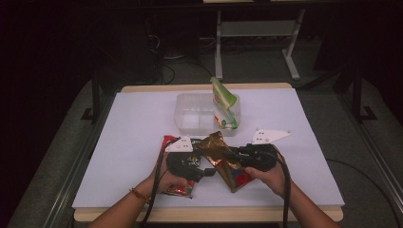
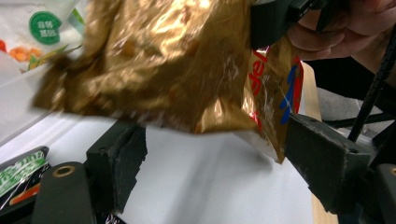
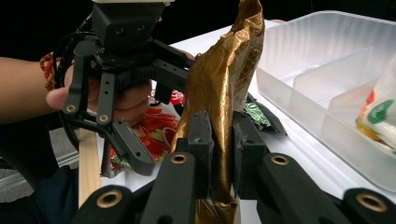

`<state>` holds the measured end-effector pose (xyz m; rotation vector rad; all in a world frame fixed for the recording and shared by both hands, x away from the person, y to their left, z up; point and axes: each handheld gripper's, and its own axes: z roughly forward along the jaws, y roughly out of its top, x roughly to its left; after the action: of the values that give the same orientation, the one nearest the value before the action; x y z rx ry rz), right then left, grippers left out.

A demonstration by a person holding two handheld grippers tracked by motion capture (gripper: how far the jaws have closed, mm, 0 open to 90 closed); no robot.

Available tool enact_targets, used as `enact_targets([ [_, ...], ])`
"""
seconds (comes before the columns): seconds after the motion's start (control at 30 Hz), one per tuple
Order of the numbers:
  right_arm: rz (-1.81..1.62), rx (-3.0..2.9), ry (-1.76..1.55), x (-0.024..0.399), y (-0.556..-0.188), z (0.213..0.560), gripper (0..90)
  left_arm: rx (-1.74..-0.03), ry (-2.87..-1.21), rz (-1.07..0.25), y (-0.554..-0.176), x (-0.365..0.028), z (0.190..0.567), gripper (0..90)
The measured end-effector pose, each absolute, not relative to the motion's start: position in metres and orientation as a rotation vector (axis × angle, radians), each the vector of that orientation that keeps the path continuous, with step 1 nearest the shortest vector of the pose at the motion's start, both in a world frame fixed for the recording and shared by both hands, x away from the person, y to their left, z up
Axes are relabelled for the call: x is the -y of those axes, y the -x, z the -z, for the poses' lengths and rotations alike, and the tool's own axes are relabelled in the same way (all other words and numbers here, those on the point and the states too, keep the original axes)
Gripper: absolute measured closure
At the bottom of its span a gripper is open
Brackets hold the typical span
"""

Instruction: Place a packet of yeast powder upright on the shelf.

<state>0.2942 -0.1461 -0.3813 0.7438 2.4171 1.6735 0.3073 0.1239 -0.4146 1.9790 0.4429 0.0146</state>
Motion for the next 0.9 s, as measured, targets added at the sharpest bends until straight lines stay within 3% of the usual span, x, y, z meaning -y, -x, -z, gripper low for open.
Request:
enact_targets([
  [0.73, -1.715, -2.401, -0.647, 0.132, -0.287, 0.380, 80.3, -0.409, -1.977, -0.056, -0.301, -0.111, 0.416, 28.6],
  [0.9, -1.734, -2.391, -0.658, 0.133, -0.287, 0.380, 79.1, -0.390, -1.968, -0.053, -0.301, -0.113, 0.415, 43.0],
])
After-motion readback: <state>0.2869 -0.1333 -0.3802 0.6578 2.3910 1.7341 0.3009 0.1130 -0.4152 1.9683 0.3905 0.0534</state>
